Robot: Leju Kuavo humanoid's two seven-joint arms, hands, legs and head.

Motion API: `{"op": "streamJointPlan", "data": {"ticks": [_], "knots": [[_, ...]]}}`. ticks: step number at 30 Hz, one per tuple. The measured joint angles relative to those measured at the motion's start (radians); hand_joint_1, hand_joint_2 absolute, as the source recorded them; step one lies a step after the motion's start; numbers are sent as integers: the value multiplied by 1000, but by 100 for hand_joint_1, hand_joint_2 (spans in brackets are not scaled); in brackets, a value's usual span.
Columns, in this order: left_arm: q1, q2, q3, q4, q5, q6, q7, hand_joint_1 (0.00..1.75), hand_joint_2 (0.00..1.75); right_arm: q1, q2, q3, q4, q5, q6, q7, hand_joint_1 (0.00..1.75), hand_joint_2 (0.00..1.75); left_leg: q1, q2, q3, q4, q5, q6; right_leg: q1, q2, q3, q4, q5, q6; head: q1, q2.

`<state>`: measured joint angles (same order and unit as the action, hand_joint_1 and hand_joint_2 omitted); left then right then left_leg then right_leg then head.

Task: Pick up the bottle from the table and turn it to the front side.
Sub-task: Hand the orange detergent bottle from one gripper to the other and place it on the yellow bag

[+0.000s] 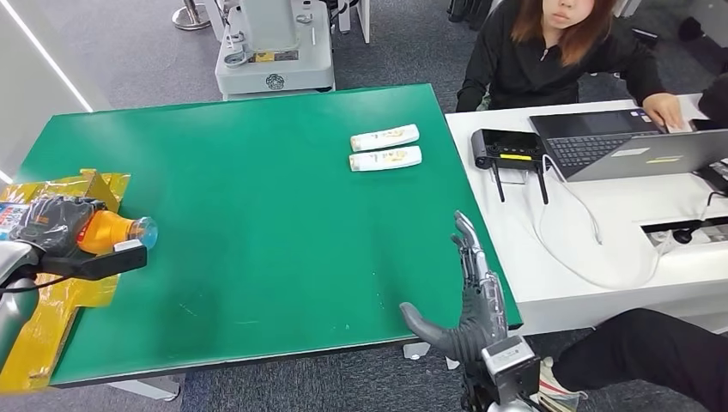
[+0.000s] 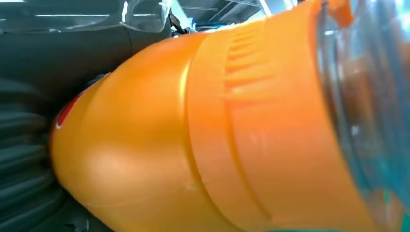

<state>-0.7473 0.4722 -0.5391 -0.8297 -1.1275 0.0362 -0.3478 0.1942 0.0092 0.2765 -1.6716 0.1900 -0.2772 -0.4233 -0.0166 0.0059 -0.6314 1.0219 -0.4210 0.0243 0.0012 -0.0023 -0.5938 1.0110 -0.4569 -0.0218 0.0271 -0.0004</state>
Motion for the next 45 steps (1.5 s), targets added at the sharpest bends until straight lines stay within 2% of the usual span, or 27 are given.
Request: {"op": "streamJointPlan", "data": {"ticks": [5,10,17,24,29,35,45], "knots": [[-39,4,-24,64,19,-46,34,175,175,1,17,-8,0,21,11,12,0,175,1,0,0,0,0,0,1,0,0,0,0,0,0,0],[-42,35,-35,88,52,-87,61,175,175,3,30,-25,0,37,32,15,0,175,1,1,0,0,0,-1,2,1,0,0,-1,-1,0,0],[4,89,-37,82,99,-114,81,175,175,4,31,-29,12,16,33,5,0,175,2,1,0,0,0,-1,2,1,0,0,-1,-1,0,0],[44,110,-39,81,128,-116,32,175,175,-7,23,-10,43,-20,-3,-7,0,175,2,0,0,0,0,-1,2,0,0,0,-1,-1,0,0],[56,89,-55,99,132,-71,1,175,175,-13,-1,16,63,-49,-29,-10,0,175,1,0,0,0,0,0,2,0,0,0,-1,-1,0,0],[65,29,-80,149,117,-20,-8,175,175,-20,-39,59,83,-90,-72,-24,0,175,1,0,0,0,0,0,2,0,0,0,-1,-1,0,0],[16,-56,-113,256,108,-64,4,175,175,-39,-40,80,89,-57,-87,18,0,175,2,0,0,0,0,-1,2,0,0,0,0,-1,0,0]]}}
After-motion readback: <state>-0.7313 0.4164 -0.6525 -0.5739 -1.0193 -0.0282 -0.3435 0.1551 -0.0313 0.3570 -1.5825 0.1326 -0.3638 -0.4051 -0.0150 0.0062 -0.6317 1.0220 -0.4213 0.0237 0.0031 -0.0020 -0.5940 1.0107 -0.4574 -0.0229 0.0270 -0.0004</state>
